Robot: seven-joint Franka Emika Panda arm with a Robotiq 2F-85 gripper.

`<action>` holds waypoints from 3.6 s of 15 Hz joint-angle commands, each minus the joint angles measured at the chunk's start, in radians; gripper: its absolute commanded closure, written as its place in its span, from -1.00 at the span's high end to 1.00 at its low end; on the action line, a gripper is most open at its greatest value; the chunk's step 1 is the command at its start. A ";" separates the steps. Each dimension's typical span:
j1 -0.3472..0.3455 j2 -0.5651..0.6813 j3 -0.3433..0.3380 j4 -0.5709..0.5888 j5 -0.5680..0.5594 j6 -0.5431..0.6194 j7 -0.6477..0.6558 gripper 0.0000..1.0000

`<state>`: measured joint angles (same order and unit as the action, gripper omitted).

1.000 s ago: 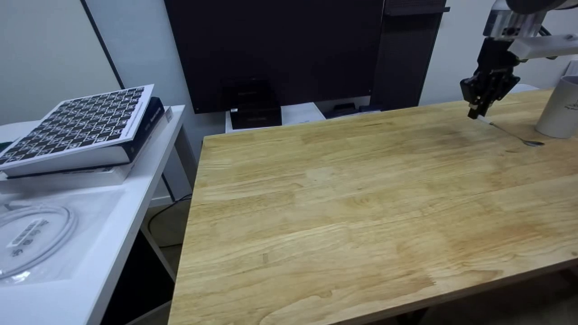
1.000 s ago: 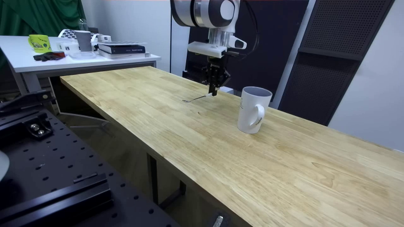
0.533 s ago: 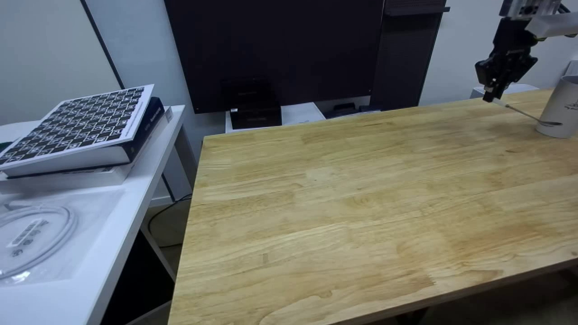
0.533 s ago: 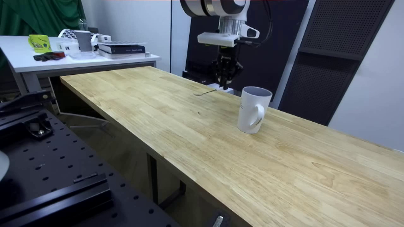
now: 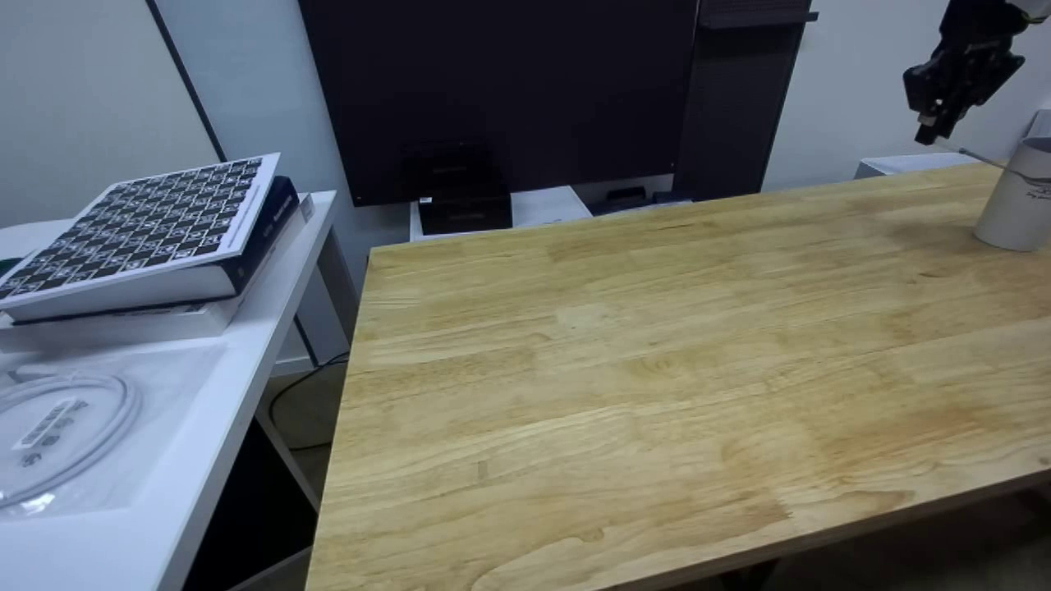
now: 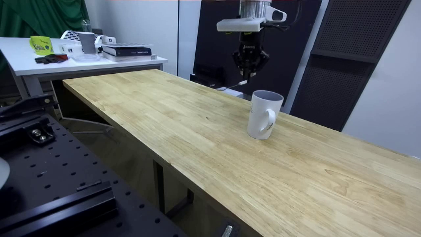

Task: Put the spoon in the mug

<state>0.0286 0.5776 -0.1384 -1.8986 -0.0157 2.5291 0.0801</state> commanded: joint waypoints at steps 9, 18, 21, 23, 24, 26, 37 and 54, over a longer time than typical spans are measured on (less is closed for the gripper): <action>0.024 -0.146 -0.101 -0.161 -0.156 0.241 0.113 -0.92; 0.182 -0.133 -0.329 -0.209 -0.294 0.407 0.275 -0.92; 0.219 -0.128 -0.373 -0.204 -0.306 0.394 0.298 -0.92; 0.253 -0.120 -0.416 -0.212 -0.328 0.436 0.334 -0.92; 0.271 -0.116 -0.437 -0.222 -0.336 0.471 0.352 -0.92; 0.326 -0.101 -0.497 -0.242 -0.337 0.543 0.388 -0.92; 0.565 0.020 -0.725 -0.380 -0.203 0.877 0.414 -0.92; 0.686 0.059 -0.663 -0.432 0.389 0.925 0.014 -0.92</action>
<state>0.7065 0.6350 -0.8092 -2.3338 0.3246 3.4523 0.1277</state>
